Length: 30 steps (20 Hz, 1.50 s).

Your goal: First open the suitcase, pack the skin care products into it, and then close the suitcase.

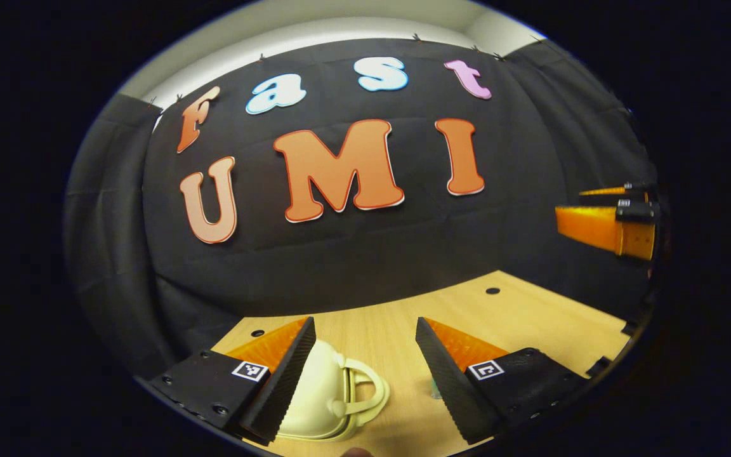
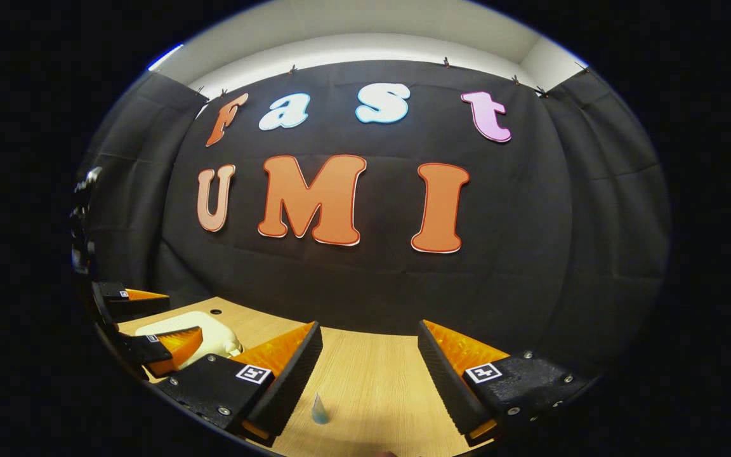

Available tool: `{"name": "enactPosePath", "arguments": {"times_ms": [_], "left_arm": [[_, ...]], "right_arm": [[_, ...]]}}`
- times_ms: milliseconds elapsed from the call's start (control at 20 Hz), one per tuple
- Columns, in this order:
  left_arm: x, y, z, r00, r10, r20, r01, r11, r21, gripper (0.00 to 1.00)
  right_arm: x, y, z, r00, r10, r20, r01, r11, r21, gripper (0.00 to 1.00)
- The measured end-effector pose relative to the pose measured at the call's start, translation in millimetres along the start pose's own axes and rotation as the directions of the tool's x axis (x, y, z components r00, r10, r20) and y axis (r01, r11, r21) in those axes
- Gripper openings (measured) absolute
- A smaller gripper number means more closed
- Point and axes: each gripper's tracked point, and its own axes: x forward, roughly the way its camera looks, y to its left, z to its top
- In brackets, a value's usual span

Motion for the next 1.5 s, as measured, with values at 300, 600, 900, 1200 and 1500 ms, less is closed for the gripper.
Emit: {"name": "enactPosePath", "arguments": {"times_ms": [300,600,900,1200,1500], "left_arm": [[2,2,-57,0.994,-0.025,-0.108,0.050,0.971,0.235,0.98],[20,-5,-109,0.979,-0.069,-0.191,0.146,0.892,0.428,0.98],[36,-8,-148,0.967,-0.078,-0.241,0.207,0.791,0.575,0.97],[51,-2,-181,0.954,-0.036,-0.298,0.243,0.679,0.693,0.96],[62,-1,-198,0.941,0.008,-0.338,0.282,0.534,0.797,0.72]], "right_arm": [[-2,-7,-2,1.000,-0.021,-0.010,0.021,1.000,-0.011,0.95],[-13,-13,-2,0.997,-0.078,-0.017,0.077,0.997,-0.026,0.95],[-24,-17,-4,0.992,-0.122,-0.028,0.121,0.992,-0.039,0.95],[-28,-20,-2,0.988,-0.151,-0.025,0.150,0.988,-0.045,0.95],[-29,-27,-4,0.988,-0.154,-0.024,0.152,0.987,-0.048,0.95]]}}
